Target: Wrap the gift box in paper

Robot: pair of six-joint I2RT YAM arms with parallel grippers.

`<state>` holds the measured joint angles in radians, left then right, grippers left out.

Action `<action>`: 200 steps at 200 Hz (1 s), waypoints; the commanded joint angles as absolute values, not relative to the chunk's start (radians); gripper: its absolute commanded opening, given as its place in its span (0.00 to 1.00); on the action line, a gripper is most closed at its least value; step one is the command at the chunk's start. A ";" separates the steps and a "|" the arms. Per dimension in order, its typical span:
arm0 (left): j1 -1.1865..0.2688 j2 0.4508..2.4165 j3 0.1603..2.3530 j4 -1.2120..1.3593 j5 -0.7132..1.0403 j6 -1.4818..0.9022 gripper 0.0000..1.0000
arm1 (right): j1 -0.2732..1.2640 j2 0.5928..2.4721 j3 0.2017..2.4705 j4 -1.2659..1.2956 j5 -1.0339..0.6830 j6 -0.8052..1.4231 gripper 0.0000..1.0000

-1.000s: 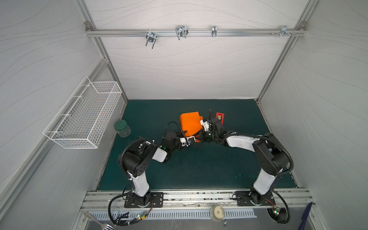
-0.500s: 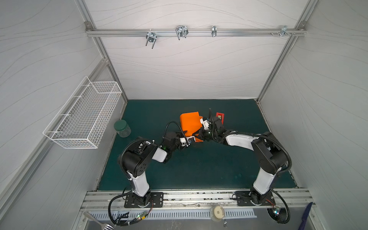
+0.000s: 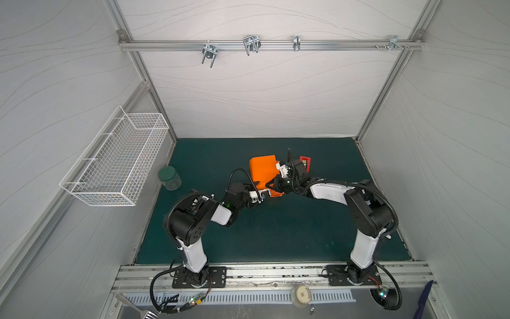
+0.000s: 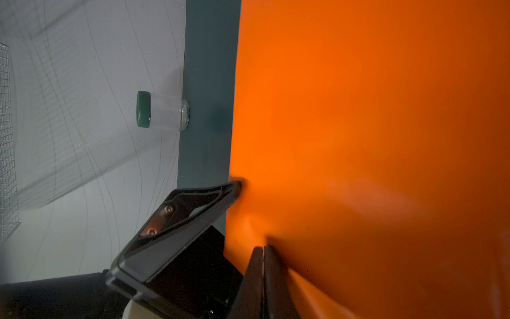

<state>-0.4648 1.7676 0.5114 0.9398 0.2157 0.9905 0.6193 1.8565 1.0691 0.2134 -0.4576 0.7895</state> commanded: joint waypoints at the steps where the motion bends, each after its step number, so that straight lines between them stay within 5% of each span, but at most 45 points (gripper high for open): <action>1: -0.458 1.787 0.506 0.802 0.198 0.978 0.69 | 0.600 1.896 1.100 0.107 -0.400 0.753 0.08; 45: -0.459 1.768 0.508 0.805 0.207 0.954 0.70 | 0.550 1.838 1.181 0.064 -0.464 0.722 0.11; 102: -0.461 1.687 0.499 0.793 0.217 0.911 0.82 | 0.517 1.568 1.042 -0.015 -0.402 0.604 0.28; 140: -0.482 1.556 0.472 0.813 0.199 0.814 0.93 | 0.496 1.452 0.917 -0.034 -0.302 0.551 0.52; 170: -0.486 1.361 0.443 0.819 0.168 0.553 0.93 | 0.491 1.498 0.950 -0.038 -0.269 0.542 0.71; 200: -0.481 1.210 0.526 0.572 -0.037 0.004 0.93 | 0.484 1.631 1.049 -0.030 -0.296 0.570 0.83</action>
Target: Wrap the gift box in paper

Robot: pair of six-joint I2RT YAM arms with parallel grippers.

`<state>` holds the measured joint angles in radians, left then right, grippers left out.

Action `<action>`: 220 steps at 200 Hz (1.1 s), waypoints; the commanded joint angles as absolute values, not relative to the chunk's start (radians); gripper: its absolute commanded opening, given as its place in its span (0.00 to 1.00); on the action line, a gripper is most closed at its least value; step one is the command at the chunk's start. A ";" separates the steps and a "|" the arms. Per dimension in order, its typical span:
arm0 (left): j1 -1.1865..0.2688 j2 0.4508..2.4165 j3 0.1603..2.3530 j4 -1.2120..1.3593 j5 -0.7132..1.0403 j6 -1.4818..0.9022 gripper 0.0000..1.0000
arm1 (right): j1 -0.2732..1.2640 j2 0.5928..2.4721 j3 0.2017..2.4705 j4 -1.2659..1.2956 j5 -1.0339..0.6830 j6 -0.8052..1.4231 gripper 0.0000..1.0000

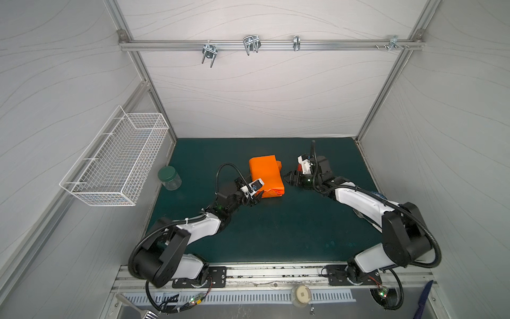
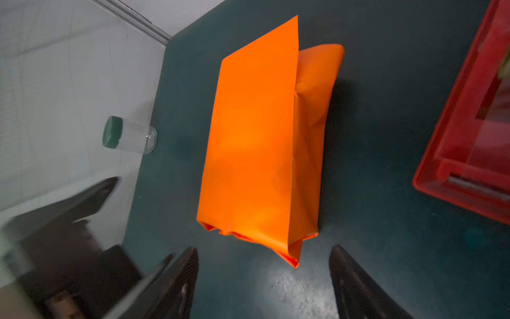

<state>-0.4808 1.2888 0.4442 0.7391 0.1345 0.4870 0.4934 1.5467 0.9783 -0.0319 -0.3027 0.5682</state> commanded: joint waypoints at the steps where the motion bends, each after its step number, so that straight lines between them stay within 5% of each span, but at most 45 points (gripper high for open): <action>1: -0.479 1.209 0.533 0.555 -0.049 -0.010 0.93 | 0.484 1.635 1.051 -0.030 -0.297 0.571 0.83; 43: -0.393 1.385 0.904 -0.121 -0.006 -0.547 0.89 | 0.474 1.816 1.176 -0.013 -0.367 0.610 0.91; 120: -0.335 1.752 1.031 -0.001 0.428 -0.740 0.75 | 0.492 1.927 1.224 -0.004 -0.536 0.607 0.78; 182: -0.457 1.569 0.741 0.145 0.432 -0.854 0.71 | 0.573 1.759 0.975 0.095 -0.599 0.692 0.63; 200: -0.492 1.450 0.607 0.175 0.402 -0.910 0.71 | 0.609 1.643 0.865 0.080 -0.558 0.691 0.65; 220: -0.484 1.313 0.523 0.117 0.331 -0.915 0.78 | 0.595 1.508 0.763 0.064 -0.468 0.693 0.78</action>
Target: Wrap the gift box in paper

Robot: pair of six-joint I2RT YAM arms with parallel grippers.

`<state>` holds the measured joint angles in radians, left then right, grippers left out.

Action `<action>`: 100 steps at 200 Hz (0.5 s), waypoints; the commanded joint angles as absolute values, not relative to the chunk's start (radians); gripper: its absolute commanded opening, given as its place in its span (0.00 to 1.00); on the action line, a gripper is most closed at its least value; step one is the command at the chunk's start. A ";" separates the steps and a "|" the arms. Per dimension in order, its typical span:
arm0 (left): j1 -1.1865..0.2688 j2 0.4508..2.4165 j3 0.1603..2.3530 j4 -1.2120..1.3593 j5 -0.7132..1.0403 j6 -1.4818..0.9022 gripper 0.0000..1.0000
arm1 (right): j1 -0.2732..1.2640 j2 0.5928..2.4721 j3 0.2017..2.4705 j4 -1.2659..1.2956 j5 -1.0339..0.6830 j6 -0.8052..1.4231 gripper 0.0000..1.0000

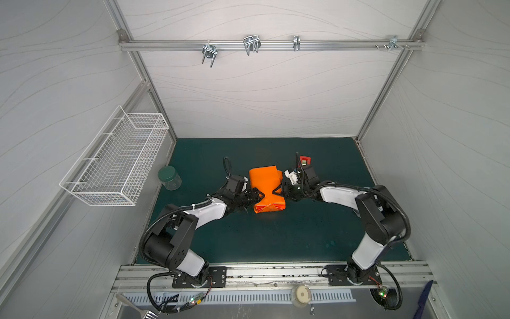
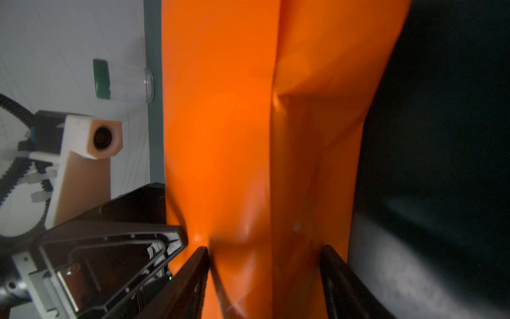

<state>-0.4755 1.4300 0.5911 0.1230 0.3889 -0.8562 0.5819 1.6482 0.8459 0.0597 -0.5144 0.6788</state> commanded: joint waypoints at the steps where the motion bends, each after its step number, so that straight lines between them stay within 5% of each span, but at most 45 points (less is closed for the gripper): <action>1: -0.484 1.308 0.522 0.112 0.325 -0.913 0.78 | 0.593 1.502 0.759 0.063 -0.463 0.692 0.79; 25: -0.422 1.275 0.564 0.046 0.285 -0.872 0.85 | 0.561 1.483 0.802 0.017 -0.361 0.651 0.88; 100: -0.343 1.585 0.803 0.119 0.482 -0.914 0.87 | 0.538 1.724 1.008 0.041 -0.428 0.703 0.88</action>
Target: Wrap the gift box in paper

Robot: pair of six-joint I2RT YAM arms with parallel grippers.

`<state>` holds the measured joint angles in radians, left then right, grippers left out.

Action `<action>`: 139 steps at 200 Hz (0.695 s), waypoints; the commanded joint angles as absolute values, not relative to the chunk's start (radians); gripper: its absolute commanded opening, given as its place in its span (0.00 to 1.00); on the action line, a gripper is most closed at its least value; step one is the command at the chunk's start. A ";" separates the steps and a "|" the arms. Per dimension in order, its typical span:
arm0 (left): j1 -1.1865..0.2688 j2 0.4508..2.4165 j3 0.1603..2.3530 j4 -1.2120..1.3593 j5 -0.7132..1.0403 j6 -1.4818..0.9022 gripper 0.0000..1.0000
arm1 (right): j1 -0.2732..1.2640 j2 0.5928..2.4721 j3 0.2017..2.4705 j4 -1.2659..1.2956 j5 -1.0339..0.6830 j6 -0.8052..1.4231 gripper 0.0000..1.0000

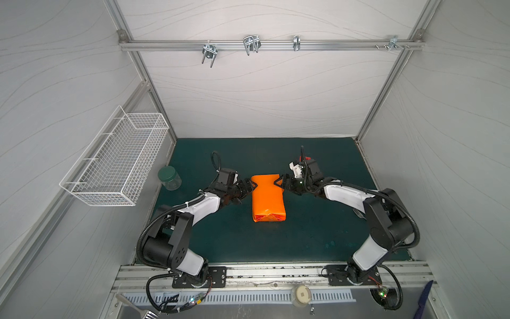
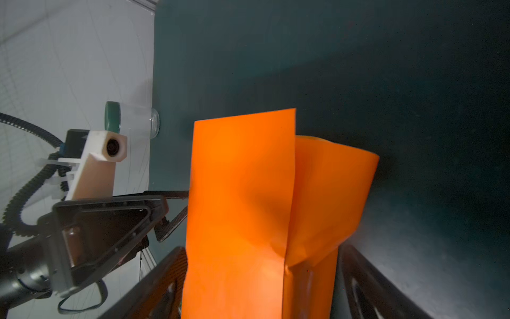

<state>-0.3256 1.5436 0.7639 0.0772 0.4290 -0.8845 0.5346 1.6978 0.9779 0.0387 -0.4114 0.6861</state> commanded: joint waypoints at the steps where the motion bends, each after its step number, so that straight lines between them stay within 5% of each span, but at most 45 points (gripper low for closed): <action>1: -0.343 1.588 0.804 0.119 0.481 -0.914 0.87 | 0.539 1.726 1.010 0.041 -0.427 0.703 0.88; 139: -0.373 1.639 1.031 0.044 0.545 -0.902 0.83 | 0.540 1.712 1.068 0.157 -0.558 0.790 0.81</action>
